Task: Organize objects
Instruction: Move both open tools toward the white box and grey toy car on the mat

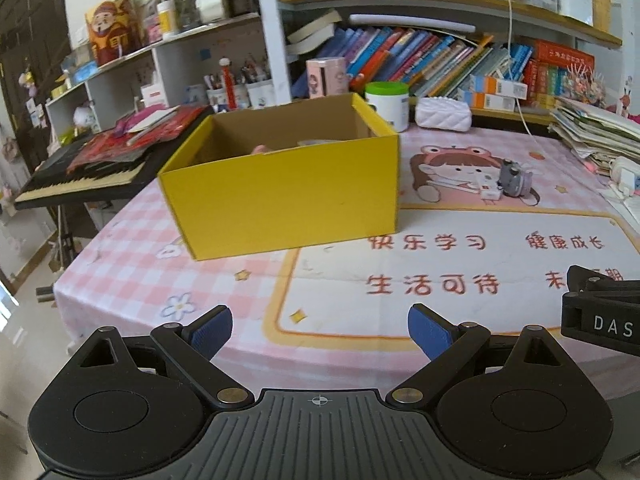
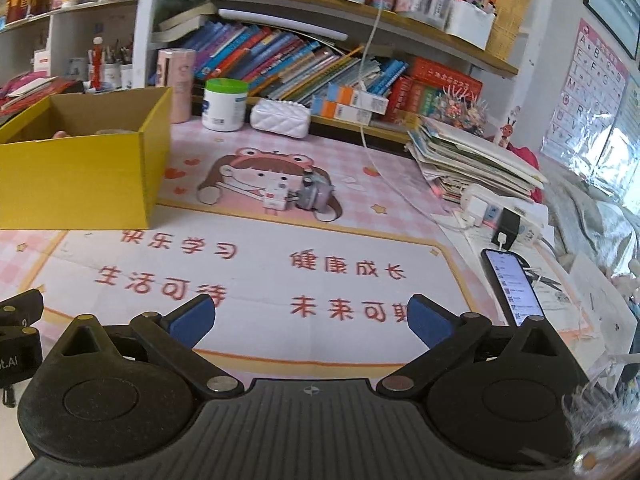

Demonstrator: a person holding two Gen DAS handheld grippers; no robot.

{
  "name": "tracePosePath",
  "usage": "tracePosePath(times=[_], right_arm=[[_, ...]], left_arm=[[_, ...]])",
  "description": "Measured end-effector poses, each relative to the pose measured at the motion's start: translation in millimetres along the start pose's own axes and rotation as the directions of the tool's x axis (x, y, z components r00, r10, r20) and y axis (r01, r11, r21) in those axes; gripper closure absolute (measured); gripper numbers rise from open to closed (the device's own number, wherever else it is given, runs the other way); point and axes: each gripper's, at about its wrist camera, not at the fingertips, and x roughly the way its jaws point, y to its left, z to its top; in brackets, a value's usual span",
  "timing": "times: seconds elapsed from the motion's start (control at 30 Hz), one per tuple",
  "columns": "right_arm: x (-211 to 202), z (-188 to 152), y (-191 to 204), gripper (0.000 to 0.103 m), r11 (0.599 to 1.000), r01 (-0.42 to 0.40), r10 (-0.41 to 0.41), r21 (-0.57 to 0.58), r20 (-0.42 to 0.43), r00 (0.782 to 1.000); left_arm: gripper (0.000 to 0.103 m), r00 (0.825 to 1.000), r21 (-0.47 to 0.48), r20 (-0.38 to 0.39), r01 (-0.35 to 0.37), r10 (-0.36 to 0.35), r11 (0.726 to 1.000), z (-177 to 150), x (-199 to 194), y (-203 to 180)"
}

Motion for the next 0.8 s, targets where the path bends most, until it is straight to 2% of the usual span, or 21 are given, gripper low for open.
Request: tracePosePath(times=[0.2,0.8], right_arm=[[25.6,12.3,-25.8,0.000,1.000,0.009,-0.008,0.023,-0.028,1.000],[110.3,53.7,-92.0,0.000,0.999,-0.046,0.045,-0.015,-0.046,0.998]], left_arm=[[0.007,1.000,0.026,-0.013,0.008,-0.007,1.000,13.4,13.3,-27.9],[0.007,0.999,-0.004,-0.040,-0.008,0.007,1.000,57.0,61.8,-111.2]])
